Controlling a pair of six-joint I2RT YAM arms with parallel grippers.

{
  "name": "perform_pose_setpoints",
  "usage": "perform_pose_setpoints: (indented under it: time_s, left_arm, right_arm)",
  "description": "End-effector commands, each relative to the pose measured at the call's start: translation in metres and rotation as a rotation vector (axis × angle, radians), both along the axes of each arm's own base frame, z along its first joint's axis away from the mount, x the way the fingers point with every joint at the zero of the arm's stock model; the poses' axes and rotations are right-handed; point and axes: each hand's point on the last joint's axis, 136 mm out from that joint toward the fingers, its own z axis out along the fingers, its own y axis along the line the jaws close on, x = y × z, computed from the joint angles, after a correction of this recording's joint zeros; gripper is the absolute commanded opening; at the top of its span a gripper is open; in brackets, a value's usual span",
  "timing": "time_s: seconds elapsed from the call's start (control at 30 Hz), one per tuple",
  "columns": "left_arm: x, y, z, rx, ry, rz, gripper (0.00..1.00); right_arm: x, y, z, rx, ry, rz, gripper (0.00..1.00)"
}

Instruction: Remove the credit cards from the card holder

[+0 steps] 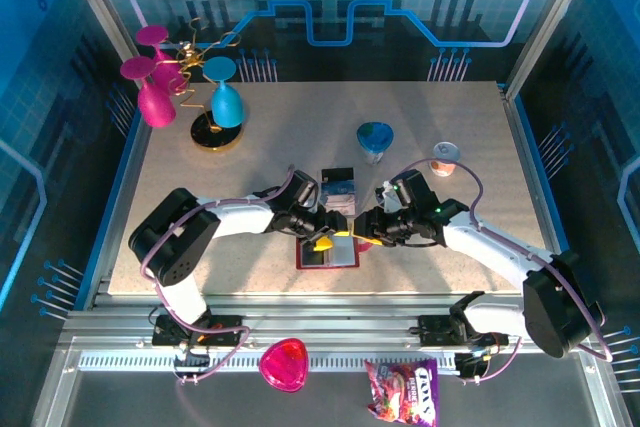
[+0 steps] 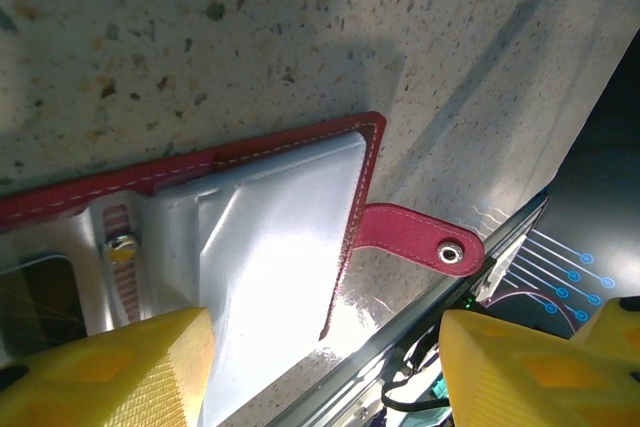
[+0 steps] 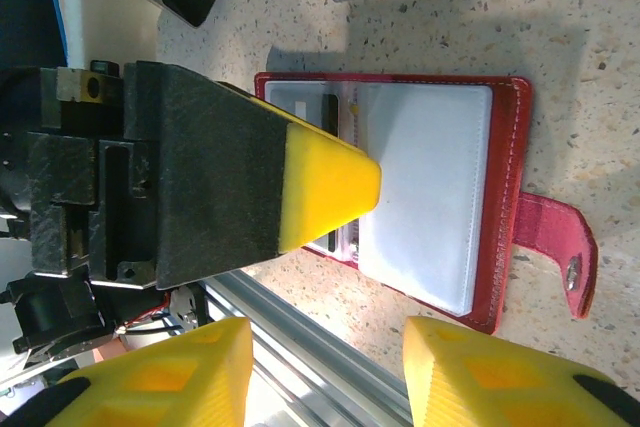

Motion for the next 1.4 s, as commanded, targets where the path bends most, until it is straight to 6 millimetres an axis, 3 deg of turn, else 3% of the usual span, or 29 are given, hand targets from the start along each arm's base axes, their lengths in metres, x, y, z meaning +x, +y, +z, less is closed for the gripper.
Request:
perform_pose_setpoints:
  time_s: [0.0,0.27,0.6,0.8,0.93,1.0,1.17,1.37]
  left_arm:
    - [-0.001,0.000,0.017,-0.012,-0.026,0.006,0.61]
    - [-0.005,0.018,0.018,0.001,-0.045,0.046,0.59]
    - [-0.013,0.056,0.010,0.022,-0.045,0.127,0.55]
    - [-0.022,0.072,0.000,0.038,-0.026,0.157,0.46]
    - [-0.026,0.078,-0.006,0.044,-0.016,0.164,0.40]
    - [-0.028,0.079,-0.008,0.047,-0.009,0.159,0.36]
    - [-0.032,0.081,-0.014,0.058,0.002,0.149,0.23]
    - [-0.036,0.085,-0.019,0.083,0.007,0.140,0.19]
  right_arm:
    - [0.002,0.001,0.000,0.008,0.010,0.002,0.43]
    - [0.005,0.017,-0.004,0.012,0.024,0.036,0.42]
    - [0.004,0.055,-0.020,0.003,0.062,0.118,0.39]
    - [0.000,0.080,-0.034,-0.007,0.092,0.166,0.34]
    - [-0.007,0.085,-0.049,-0.045,0.121,0.188,0.31]
    - [-0.003,0.094,-0.046,-0.037,0.111,0.200,0.28]
    - [-0.005,0.097,-0.056,-0.053,0.127,0.210,0.24]
    - [-0.005,0.099,-0.064,-0.063,0.143,0.217,0.24]
